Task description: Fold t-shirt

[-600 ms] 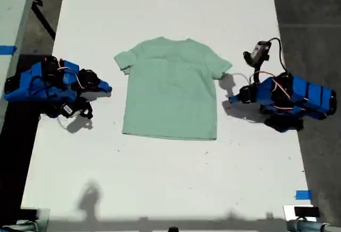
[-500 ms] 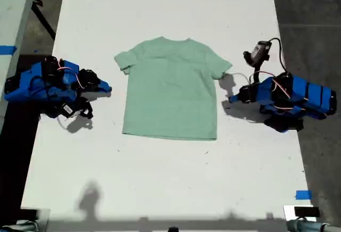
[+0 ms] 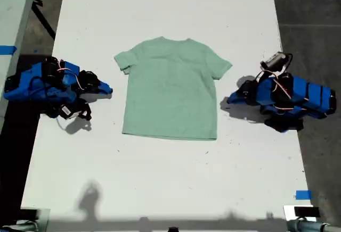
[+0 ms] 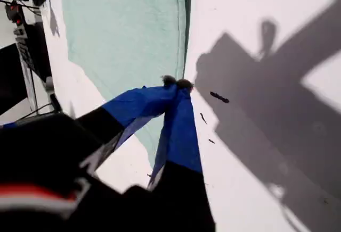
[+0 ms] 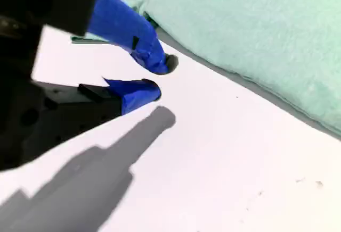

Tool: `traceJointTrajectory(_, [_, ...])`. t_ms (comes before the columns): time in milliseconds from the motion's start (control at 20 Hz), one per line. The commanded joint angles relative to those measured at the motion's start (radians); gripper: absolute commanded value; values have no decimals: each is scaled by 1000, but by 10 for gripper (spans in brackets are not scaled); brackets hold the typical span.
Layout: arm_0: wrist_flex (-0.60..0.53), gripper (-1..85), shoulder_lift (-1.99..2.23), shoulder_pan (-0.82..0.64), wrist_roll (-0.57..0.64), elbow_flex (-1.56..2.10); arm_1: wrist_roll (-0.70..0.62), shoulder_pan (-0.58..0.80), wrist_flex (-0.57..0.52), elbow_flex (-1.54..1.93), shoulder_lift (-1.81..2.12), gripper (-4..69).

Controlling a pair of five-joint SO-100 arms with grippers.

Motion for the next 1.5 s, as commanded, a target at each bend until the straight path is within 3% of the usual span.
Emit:
traceJointTrajectory(0, [-20,1,0,31,-8,-25,-3,-28,-32,-43,-3,-10])
traceJointTrajectory(250, [-169,0,-89,110,-69,-103,-97,-9,-21,-299,-232,-9])
traceJointTrajectory(550, [-146,0,-597,15,67,-558,-328,141,-2,-769,-747,-9])
traceJointTrajectory(850, [-41,0,-857,-221,252,-833,-563,385,150,-1124,-1028,-10])
traceJointTrajectory(1050, [-14,0,-953,-316,310,-934,-707,518,230,-1272,-1161,-8])
traceJointTrajectory(1100, [-14,0,-973,-319,314,-943,-738,537,249,-1296,-1189,45])
traceJointTrajectory(1150, [-15,0,-986,-319,316,-946,-773,548,255,-1315,-1209,178])
traceJointTrajectory(1200, [-15,0,-999,-318,318,-946,-798,565,259,-1321,-1220,231])
traceJointTrajectory(1350, [-17,21,-1009,-319,328,-945,-890,630,229,-1278,-1235,315])
traceJointTrajectory(1450, [-20,21,-1011,-324,331,-945,-950,678,146,-1180,-1235,322])
